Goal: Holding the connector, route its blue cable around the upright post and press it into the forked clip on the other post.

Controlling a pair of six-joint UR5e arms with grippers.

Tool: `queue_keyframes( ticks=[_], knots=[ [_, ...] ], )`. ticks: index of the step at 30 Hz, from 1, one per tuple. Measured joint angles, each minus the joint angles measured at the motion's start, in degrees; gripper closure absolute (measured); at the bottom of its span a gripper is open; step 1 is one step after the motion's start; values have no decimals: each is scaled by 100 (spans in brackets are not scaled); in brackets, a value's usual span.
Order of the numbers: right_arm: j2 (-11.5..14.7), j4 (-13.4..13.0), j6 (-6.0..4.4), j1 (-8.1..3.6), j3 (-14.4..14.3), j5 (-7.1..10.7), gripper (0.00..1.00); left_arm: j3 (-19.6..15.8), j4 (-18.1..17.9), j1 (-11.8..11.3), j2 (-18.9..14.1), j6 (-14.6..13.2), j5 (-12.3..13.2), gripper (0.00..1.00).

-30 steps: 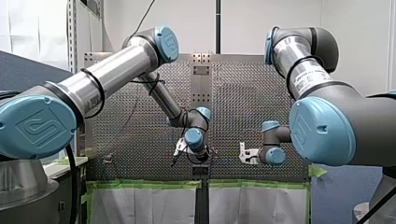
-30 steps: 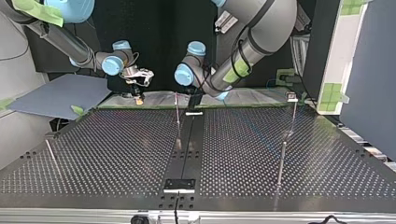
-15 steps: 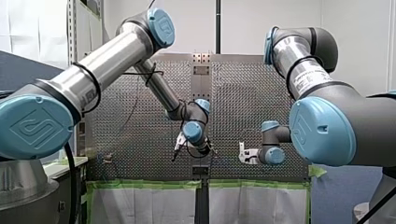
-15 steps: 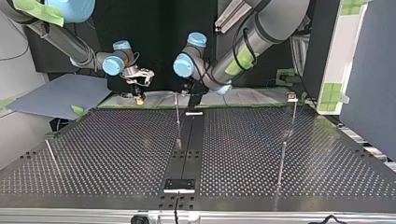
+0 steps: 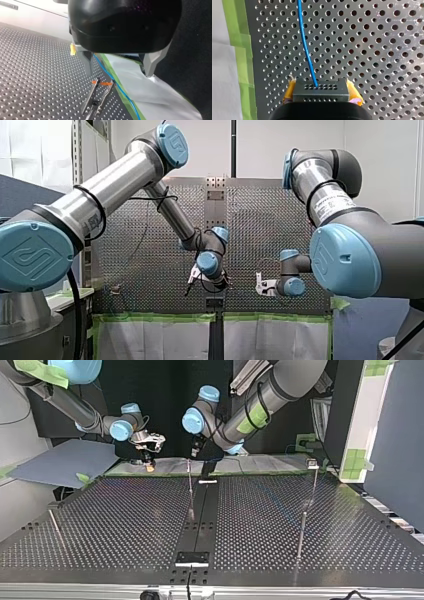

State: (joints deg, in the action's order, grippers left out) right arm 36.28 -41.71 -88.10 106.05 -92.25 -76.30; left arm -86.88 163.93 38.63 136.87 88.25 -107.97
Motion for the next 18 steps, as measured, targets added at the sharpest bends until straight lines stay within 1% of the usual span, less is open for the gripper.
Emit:
queue_keyframes(
  ticks=[14, 18],
  knots=[
    [-1, 4, 13, -7, 0, 15, 100, -2, -16, 10, 0, 113, -27, 0],
    [-1, 15, 28, 1, 0, 17, 100, -2, -17, -4, 0, 163, -128, 0]
  ],
)
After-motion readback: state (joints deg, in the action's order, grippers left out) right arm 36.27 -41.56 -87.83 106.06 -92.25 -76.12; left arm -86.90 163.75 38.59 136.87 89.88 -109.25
